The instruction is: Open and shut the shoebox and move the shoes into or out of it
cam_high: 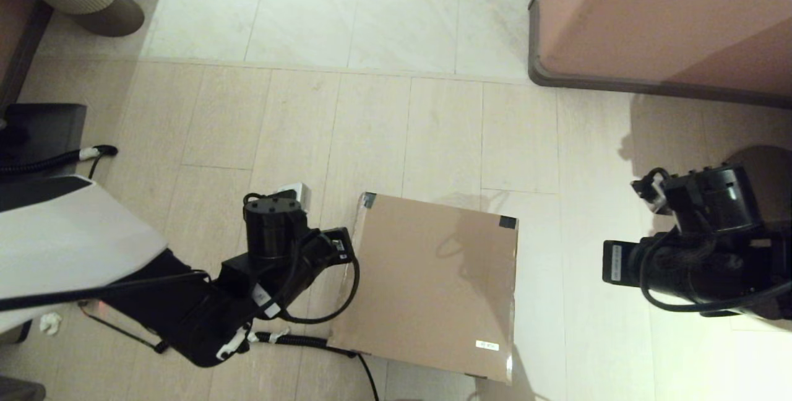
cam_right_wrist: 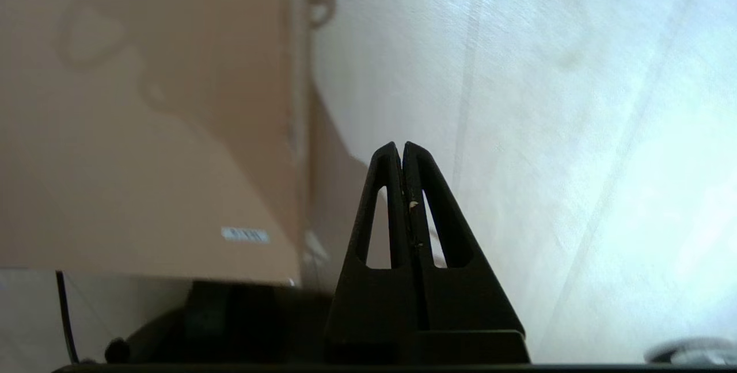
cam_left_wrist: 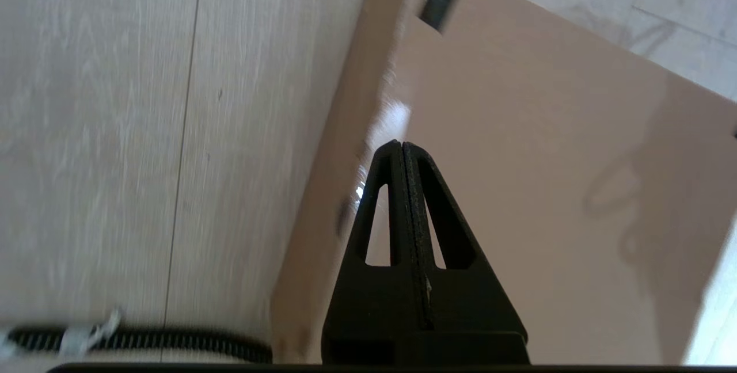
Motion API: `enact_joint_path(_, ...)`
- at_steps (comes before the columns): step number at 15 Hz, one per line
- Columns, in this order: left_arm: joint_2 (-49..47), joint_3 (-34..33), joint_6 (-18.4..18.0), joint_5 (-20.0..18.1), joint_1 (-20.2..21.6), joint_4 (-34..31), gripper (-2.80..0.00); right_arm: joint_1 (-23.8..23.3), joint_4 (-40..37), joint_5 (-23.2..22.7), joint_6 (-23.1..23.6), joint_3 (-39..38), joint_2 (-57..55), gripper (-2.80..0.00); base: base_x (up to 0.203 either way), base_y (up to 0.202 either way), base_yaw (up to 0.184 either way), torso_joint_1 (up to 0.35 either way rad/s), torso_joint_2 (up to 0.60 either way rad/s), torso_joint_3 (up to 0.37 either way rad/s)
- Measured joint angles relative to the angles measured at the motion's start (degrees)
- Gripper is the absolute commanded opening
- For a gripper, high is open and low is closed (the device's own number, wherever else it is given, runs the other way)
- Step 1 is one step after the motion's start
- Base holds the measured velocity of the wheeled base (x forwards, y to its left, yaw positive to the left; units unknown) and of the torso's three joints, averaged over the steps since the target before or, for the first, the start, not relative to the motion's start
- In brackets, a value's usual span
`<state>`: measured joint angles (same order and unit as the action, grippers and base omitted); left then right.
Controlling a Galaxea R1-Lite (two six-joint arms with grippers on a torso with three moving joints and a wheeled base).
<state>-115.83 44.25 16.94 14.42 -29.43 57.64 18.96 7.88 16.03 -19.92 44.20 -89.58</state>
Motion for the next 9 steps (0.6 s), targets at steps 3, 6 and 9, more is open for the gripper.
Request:
enact_joint_path(3, -5.7, 3.7, -1.6, -2.8, 3.6, 3.0, -2.8, 2.1, 14.7, 0.6, 2.7, -2.3, -8.7, -2.8, 0.0, 0.0, 0.0, 0.0, 0.0, 0.0)
enact_joint_path(6, -12.3, 6.9, -5.0, -3.0, 6.8, 7.7, -2.8, 2.9, 26.1, 0.6, 6.4, -3.3, -18.1, -2.8, 0.0, 0.0, 0.0, 0.0, 0.0, 0.0)
enact_joint_path(9, -15.9, 7.3, -6.1, -3.1, 8.7, 8.8, -2.8, 2.4, 35.5, 0.5, 9.1, -3.3, -26.2, -2.8, 0.0, 0.0, 0.0, 0.0, 0.0, 0.0)
